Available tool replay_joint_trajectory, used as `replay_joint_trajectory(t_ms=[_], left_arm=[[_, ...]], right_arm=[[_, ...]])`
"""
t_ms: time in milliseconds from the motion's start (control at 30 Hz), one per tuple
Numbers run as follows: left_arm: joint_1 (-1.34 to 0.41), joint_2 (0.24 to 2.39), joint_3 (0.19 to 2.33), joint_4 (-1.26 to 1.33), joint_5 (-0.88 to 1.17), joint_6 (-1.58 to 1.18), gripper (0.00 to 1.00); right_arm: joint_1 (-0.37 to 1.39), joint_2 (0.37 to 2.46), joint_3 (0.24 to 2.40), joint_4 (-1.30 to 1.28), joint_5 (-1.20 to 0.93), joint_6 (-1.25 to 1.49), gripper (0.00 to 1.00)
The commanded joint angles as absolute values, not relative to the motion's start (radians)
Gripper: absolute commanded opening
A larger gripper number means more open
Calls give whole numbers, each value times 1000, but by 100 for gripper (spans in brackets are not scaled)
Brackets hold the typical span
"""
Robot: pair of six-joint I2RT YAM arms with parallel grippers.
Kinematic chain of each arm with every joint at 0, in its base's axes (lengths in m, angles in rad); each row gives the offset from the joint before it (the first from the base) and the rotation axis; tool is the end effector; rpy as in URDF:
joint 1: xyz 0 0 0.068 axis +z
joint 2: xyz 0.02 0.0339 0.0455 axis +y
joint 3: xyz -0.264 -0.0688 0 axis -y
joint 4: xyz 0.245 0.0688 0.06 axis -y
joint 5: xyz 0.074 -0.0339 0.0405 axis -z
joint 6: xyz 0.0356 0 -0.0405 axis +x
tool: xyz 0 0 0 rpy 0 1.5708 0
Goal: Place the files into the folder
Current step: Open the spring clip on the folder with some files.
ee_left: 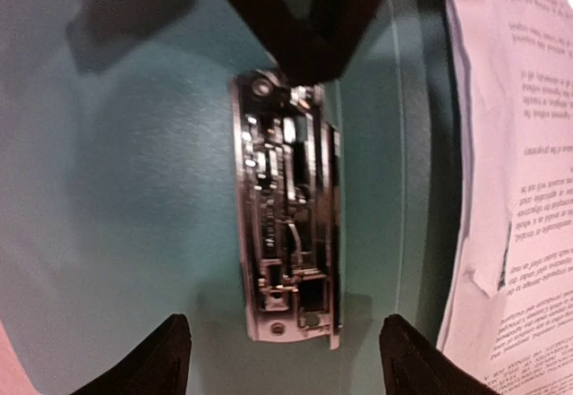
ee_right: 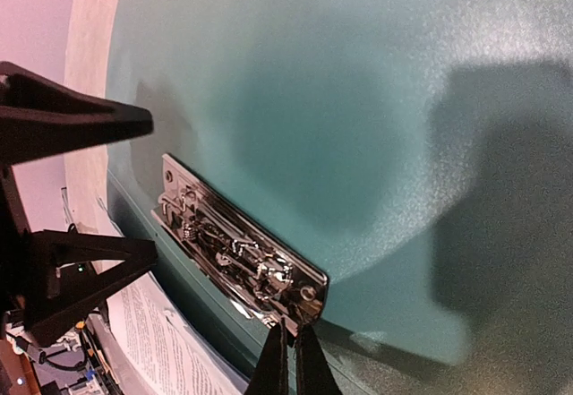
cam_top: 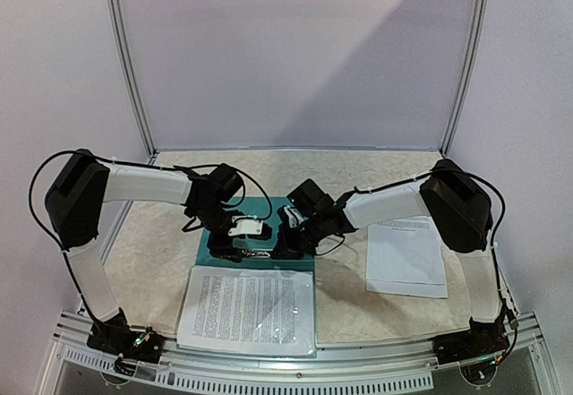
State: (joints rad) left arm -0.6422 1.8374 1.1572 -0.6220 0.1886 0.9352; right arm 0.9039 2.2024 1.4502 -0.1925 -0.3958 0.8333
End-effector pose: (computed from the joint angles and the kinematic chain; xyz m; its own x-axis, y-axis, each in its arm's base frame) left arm 0.2736 -0.2130 0.1557 0.0472 0.9518 -0.3030 0.9942 -0.0154 0.1062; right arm 0.2727 0.3687 0.1164 -0.9771 -0.1371 -0.1628 -0.2105 0.7357 0.6438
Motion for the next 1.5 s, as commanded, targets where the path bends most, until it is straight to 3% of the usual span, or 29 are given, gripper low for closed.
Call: replay_joint_trajectory(t_ms=[0,400,1100,1467], left_arm=[[-660,1877,1126,-664,180,1014,73],[-670,1891,1115,-641,157,1013,52],[-676,1893,1112,-638,153,1017,45],[-676,1893,1111,-636,156,1024,40]], right_arm=[[892,2301,1407,-333,-193,864,0],[869,2319,1384,-251,-198,901,0],[871,2220,1465,-242,-245,847,0],[861,2335,1455,-368,-145,851,0]])
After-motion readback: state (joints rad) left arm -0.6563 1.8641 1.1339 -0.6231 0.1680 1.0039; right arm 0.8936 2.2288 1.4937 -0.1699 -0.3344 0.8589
